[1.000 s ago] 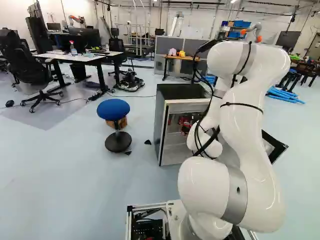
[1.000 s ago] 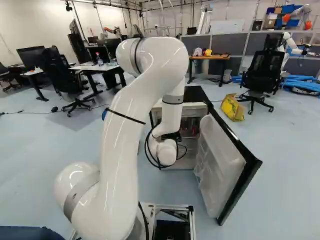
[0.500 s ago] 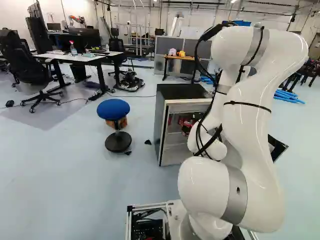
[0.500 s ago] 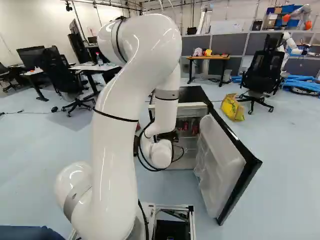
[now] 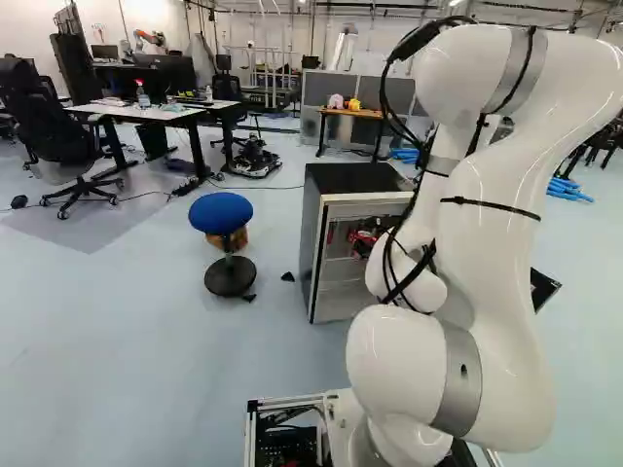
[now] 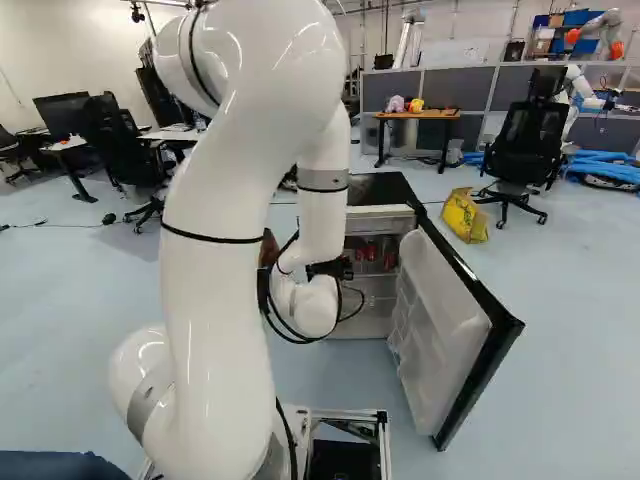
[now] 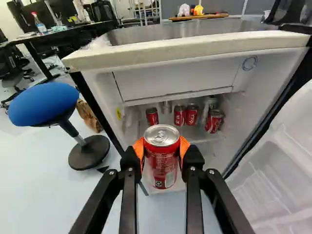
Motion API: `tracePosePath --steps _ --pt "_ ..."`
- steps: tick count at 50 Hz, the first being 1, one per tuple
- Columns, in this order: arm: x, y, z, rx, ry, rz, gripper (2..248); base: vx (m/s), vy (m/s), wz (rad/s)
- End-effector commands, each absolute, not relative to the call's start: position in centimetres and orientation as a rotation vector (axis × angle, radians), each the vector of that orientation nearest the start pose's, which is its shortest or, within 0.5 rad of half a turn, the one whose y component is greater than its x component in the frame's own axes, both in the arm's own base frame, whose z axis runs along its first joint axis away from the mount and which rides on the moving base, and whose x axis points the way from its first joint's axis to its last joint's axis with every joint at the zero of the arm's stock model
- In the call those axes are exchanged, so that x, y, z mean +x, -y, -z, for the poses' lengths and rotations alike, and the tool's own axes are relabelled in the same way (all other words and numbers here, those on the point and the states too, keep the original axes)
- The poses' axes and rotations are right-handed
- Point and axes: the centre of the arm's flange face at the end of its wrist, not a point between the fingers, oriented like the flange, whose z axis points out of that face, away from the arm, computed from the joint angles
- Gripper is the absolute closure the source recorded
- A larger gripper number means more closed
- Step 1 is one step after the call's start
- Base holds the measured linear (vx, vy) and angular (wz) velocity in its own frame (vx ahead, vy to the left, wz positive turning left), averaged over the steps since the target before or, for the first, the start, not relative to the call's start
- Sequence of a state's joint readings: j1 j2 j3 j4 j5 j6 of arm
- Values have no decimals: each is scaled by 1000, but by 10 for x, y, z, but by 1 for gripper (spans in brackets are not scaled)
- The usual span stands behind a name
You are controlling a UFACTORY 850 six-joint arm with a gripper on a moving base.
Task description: Grab a drink from the fridge
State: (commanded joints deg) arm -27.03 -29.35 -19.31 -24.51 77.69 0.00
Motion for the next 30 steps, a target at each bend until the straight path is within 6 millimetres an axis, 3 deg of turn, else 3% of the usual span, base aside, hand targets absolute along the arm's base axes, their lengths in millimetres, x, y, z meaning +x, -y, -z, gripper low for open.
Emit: tracePosePath --steps 30 --pt "315 120 -256 -2534 -97 1842 157 0 0 0"
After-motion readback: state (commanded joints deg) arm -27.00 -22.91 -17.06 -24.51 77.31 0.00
